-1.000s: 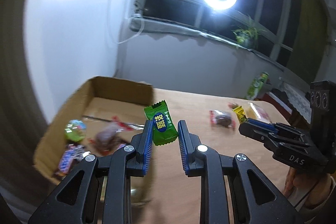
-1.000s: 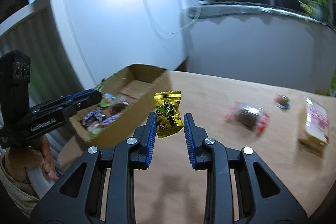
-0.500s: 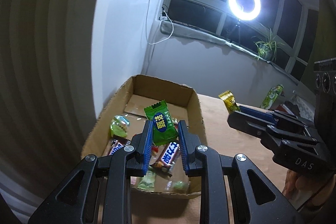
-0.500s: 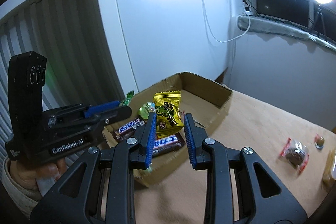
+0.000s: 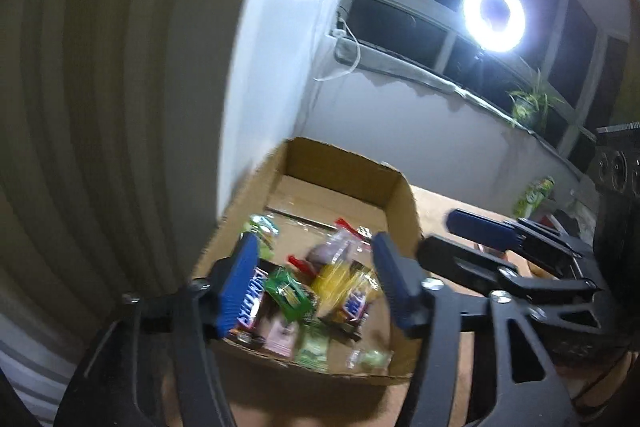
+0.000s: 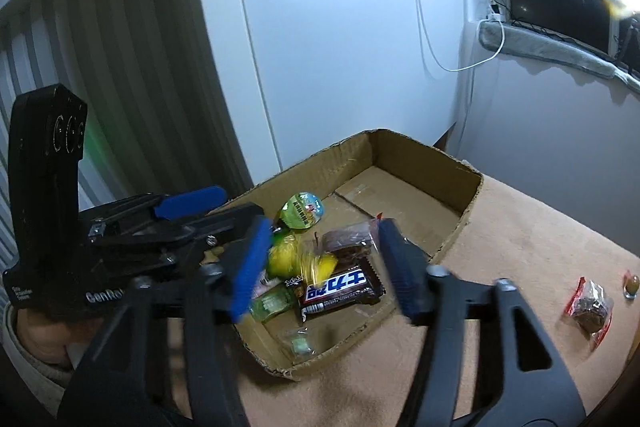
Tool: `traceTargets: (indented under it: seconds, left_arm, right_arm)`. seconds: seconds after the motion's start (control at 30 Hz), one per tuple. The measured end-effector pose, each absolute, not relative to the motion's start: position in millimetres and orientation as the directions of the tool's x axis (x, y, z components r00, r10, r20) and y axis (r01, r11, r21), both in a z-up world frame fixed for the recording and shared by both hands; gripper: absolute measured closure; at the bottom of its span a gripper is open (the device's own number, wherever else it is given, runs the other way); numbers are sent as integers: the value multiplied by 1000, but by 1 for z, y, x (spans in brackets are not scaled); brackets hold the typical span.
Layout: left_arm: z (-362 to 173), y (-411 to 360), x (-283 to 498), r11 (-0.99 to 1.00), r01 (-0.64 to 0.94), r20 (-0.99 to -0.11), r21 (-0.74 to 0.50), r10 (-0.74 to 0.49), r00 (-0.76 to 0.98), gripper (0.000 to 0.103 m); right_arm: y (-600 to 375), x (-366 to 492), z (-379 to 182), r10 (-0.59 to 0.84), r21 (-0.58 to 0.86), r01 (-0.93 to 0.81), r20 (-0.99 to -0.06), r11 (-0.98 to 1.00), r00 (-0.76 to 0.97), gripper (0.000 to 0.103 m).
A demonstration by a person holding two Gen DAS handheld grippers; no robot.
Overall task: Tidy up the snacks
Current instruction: 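Carry both candies to the cardboard box and open both tools to drop them, then move both open tools back toward the pastry packet and fruit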
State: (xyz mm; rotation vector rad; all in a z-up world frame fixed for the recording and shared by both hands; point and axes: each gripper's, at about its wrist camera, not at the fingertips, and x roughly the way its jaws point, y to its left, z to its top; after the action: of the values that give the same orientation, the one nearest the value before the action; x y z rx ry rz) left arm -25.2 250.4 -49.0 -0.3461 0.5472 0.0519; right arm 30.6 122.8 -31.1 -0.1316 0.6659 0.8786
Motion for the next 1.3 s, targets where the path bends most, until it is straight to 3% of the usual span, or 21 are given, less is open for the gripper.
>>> traceTargets:
  seconds: [0.4,0.97,1.3]
  left_arm:
    - [-44,259,-33,935,-160,-506,-315,-23,862,38]
    - [-28,199,-12,964,-70,-513,-258,-76,855,34]
    - [-25,125,21,975,65,-545,-212,-173,820,33]
  right_arm:
    - [108,30,-30,659,164,-727,-585,667,472,39]
    - [48,49,-28,634,186,-666,-561,723,532,39]
    - [-30,111,-44,493,159,-509,-597,846,633,39]
